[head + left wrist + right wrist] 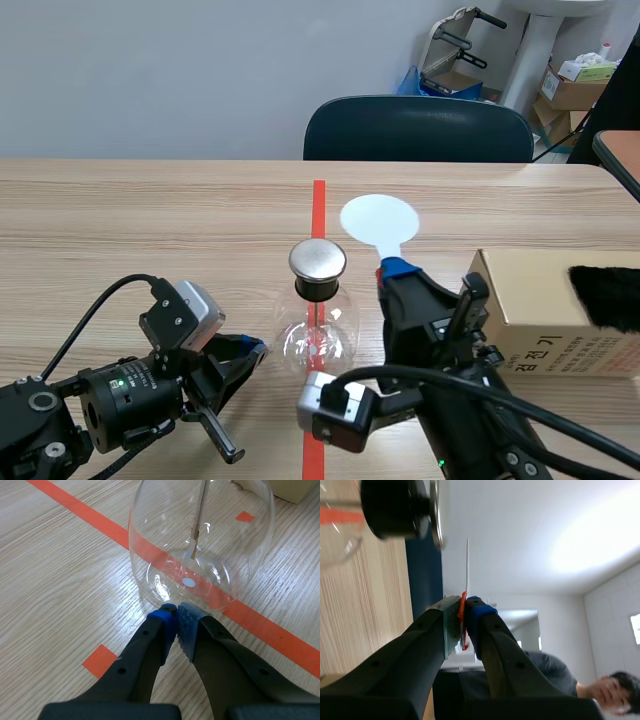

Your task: Do the electroscope experiment

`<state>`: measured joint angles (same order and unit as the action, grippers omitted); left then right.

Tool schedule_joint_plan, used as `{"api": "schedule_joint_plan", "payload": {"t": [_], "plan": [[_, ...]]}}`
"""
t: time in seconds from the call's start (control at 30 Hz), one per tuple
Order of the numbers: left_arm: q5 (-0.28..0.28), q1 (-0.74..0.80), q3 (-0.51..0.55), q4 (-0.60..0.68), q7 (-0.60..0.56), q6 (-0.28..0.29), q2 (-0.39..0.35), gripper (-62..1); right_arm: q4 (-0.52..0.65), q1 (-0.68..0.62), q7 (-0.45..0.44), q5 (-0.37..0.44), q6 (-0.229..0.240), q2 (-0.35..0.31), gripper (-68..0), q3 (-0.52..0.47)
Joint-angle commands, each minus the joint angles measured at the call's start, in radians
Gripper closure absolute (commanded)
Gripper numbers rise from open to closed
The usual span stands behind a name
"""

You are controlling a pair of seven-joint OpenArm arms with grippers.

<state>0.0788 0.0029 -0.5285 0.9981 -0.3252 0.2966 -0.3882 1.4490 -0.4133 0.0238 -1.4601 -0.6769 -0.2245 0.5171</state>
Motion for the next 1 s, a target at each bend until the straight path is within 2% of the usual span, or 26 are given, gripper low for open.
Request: {"api": "schedule_joint_plan", "payload": {"t": [0.0,0.17,0.33,0.97], "plan": [[0.006,-0.003,0.003,0.014,-0.014,0.002,0.002,-4.0,0.011,0.012,-0.031,-0.001,-0.011,-0.003,-1.1,-0.008],[0.006,-0.003,0.003,0.014,-0.014,0.002,0.002,-4.0,0.011,0.012,-0.145,-0.001,-0.011,-0.003,-1.1,-0.008],[0.006,-0.003,0.003,0.014,-0.014,0.002,0.002,-4.0,0.011,0.012,-0.199,-0.001,-0.011,-0.003,-1.1,-0.008],[0.006,-0.003,0.003,0.014,-0.014,0.002,0.003,-4.0,0.011,0.012,-0.204,-0.001,-0.011,-0.003,-1.1,-0.008]]}}
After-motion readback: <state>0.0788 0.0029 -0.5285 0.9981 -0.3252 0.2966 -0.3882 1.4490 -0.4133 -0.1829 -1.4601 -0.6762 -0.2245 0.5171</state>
